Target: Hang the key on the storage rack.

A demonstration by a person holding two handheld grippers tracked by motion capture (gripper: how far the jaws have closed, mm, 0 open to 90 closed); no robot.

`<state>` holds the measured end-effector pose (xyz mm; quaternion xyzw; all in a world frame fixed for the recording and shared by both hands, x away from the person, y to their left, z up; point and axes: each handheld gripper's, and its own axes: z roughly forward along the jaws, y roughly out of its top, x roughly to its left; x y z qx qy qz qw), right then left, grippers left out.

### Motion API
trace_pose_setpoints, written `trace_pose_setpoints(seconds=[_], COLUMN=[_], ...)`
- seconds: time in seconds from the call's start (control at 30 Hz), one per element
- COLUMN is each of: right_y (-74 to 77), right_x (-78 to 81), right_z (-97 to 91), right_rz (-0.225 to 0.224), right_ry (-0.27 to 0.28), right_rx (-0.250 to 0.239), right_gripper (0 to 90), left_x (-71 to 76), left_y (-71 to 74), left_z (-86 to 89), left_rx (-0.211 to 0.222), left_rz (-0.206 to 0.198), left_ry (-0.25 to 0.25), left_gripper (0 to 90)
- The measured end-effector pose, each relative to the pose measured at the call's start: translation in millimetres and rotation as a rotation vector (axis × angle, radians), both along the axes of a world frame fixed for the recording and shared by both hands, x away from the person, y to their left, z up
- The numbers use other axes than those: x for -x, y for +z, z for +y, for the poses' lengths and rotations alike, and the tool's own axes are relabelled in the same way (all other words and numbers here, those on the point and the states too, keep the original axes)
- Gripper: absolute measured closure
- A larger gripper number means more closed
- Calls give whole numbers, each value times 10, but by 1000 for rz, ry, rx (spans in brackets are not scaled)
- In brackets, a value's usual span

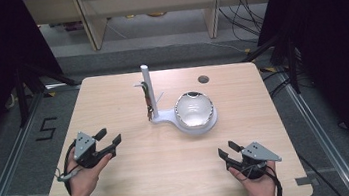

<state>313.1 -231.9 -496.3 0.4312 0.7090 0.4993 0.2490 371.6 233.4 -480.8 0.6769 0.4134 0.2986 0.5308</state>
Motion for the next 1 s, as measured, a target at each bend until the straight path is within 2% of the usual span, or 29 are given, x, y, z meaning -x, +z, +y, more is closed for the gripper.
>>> trace_pose_setpoints(seconds=[0.1,0.23,0.33,0.5,0.53,0.57,0.63,0.67,0.73,0.87,0.9,1.0], right_y=[-12,-25,-39,-48,-61,-55,-66,-72,-69,-78,-90,-94], right_x=[-15,-18,-23,-20,-31,-28,-13,-34,-29,-17,-29,-25], right_z=[-15,-13,-28,-36,-35,-49,-23,-41,-53,-54,-55,-62], right_rz=[-18,3,-8,5,-5,4,22,8,17,30,19,23], right_ry=[-1,4,-7,-12,-6,-6,-24,-6,-10,-18,-6,-10], right_rx=[11,0,17,10,3,10,-30,-17,-4,4,-10,-13], right_gripper=[513,513,512,511,511,511,510,510,510,509,508,506], left_x=[54,109,136,165,169,168,177,183,184,187,186,185], left_y=[-88,-228,-308,-396,-415,-435,-435,-433,-440,-437,-439,-436], left_z=[38,96,140,205,220,227,247,256,264,245,236,240], left_rx=[-1,-19,-21,-13,-15,-4,9,15,33,7,8,5], left_rz=[5,12,22,-12,-7,-4,-15,-10,-22,-26,-27,-21], left_ry=[8,32,46,75,79,82,81,86,88,83,84,83], left_gripper=[377,376,376,376,375,374,373,373,371,371,372,371])
